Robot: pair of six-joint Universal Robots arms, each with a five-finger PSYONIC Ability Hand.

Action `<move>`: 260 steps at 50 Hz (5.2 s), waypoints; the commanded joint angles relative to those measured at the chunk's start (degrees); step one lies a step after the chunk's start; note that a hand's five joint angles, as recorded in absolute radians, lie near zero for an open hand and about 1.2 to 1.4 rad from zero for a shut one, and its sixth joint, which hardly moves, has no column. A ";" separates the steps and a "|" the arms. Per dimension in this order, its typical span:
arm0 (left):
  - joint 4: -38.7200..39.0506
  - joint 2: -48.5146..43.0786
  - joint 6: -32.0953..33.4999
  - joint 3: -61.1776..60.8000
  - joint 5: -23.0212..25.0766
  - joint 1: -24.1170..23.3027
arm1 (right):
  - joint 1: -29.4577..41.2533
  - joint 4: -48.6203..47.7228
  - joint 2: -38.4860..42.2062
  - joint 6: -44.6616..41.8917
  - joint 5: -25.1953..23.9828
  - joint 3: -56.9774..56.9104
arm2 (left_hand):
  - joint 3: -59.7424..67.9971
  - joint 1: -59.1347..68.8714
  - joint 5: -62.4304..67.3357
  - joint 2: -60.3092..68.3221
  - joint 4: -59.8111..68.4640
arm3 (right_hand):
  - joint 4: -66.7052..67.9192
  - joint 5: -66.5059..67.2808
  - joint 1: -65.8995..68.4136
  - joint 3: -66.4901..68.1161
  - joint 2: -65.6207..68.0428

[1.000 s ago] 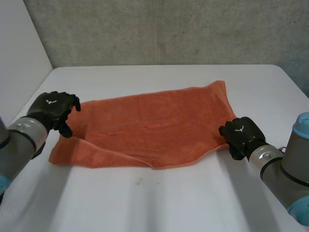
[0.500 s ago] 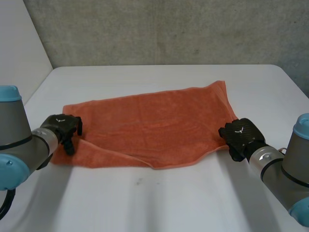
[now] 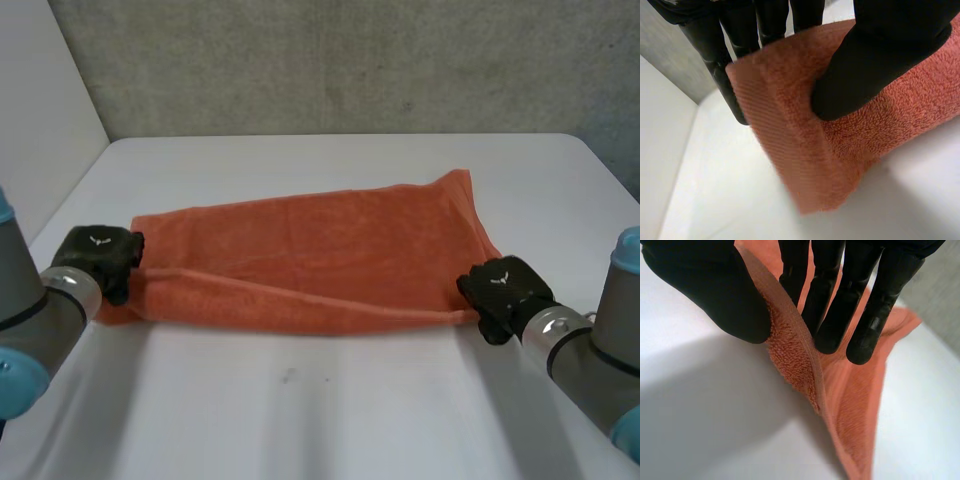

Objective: Fold the laundry

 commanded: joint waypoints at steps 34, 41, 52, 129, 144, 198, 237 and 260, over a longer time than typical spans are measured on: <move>11.46 6.57 -0.38 -7.31 0.40 1.47 | -13.60 12.17 -11.38 -7.46 -14.73 3.46 | 10.69 13.16 11.92 10.59 10.69 | -38.85 -37.30 -26.78 -38.48 -38.38; 11.46 0.07 -0.46 -3.53 0.31 2.61 | -15.27 10.06 -4.80 -6.76 -17.63 4.60 | 10.69 13.16 11.92 10.59 10.69 | -38.51 -36.96 -26.44 -38.14 -38.04; 11.64 -0.90 -0.46 -3.62 0.31 2.88 | -14.92 5.84 0.04 0.52 -17.36 1.79 | 10.69 13.16 11.92 10.59 10.69 | -38.01 -36.46 -25.94 -37.64 -37.54; 11.90 -2.31 -0.46 -3.53 0.31 3.32 | -14.83 5.22 7.25 2.12 -14.37 -6.56 | 10.69 13.16 11.92 10.59 10.69 | -19.00 -17.45 -6.93 -18.63 -18.53; 11.99 -3.36 -0.46 -2.48 0.31 3.67 | -15.27 7.33 7.34 1.59 -14.99 -6.39 | 10.69 13.16 11.92 10.59 10.69 | -21.53 -19.98 -9.46 -21.15 -21.06; 12.68 -26.29 0.41 24.93 2.69 -1.95 | -9.03 0.12 18.68 -14.58 1.27 -30.64 | 10.69 13.16 11.92 10.59 10.69 | 11.56 13.11 23.62 11.93 12.02; 22.98 2.08 -2.13 -8.80 2.95 -7.67 | -17.37 6.36 -2.24 6.87 -6.19 -7.45 | -59.31 -56.84 -58.08 -59.41 -59.31 | -53.51 -51.96 -41.44 -53.14 -53.04; 22.89 3.05 -9.87 -12.58 2.86 -5.82 | -24.59 0.65 5.85 -0.34 -13.23 -5.07 | -59.31 -56.84 -58.08 -59.41 -59.31 | -17.82 -16.27 -5.75 -17.45 -17.35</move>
